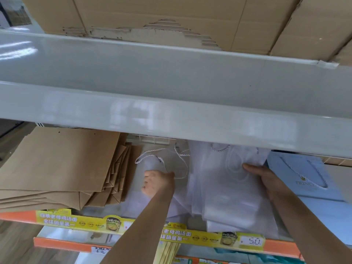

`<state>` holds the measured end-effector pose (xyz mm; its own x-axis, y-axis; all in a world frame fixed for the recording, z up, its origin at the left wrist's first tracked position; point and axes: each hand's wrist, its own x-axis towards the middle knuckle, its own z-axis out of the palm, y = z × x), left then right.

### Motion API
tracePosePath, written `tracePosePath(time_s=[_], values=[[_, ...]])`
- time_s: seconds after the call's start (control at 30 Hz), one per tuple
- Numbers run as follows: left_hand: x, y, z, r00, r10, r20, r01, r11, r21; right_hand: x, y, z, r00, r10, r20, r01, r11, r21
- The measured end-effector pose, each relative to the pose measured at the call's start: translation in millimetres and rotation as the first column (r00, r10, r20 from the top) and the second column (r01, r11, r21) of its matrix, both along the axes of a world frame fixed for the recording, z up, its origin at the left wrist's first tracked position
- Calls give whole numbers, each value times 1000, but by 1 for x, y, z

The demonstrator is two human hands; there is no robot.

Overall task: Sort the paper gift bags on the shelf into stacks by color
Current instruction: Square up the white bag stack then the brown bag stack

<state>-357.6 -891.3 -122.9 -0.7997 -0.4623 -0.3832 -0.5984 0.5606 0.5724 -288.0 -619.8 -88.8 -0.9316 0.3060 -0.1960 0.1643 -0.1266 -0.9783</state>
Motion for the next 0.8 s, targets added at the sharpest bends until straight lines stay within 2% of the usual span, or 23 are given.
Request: tracePosePath(time_s=[0.1, 0.23, 0.33, 0.53, 0.63, 0.73, 0.8], values=[[-10, 2, -2, 994, -105, -4, 105, 994, -21, -3, 1, 4, 998, 49, -33, -50, 998, -35], [-32, -18, 3, 978, -169, -122, 187, 970, 155, -7, 1, 6, 995, 84, -61, -89, 993, -81], [-61, -46, 8, 961, -255, -112, 275, 931, 239, -17, -13, 4, 989, 140, -53, -145, 984, -107], [-80, -72, 5, 889, -457, 12, 457, 887, -65, -48, -65, -11, 958, 261, 119, -252, 964, -89], [-67, -75, -3, 934, -357, -38, 355, 934, -33, -58, -80, -25, 948, 252, 196, -262, 965, 24], [-59, -78, -4, 983, -162, -90, 173, 976, 135, -62, -82, -33, 947, 222, 231, -246, 966, 77], [-57, -79, 1, 997, -71, -35, 77, 974, 214, -63, -83, -31, 945, 226, 235, -247, 967, 64]])
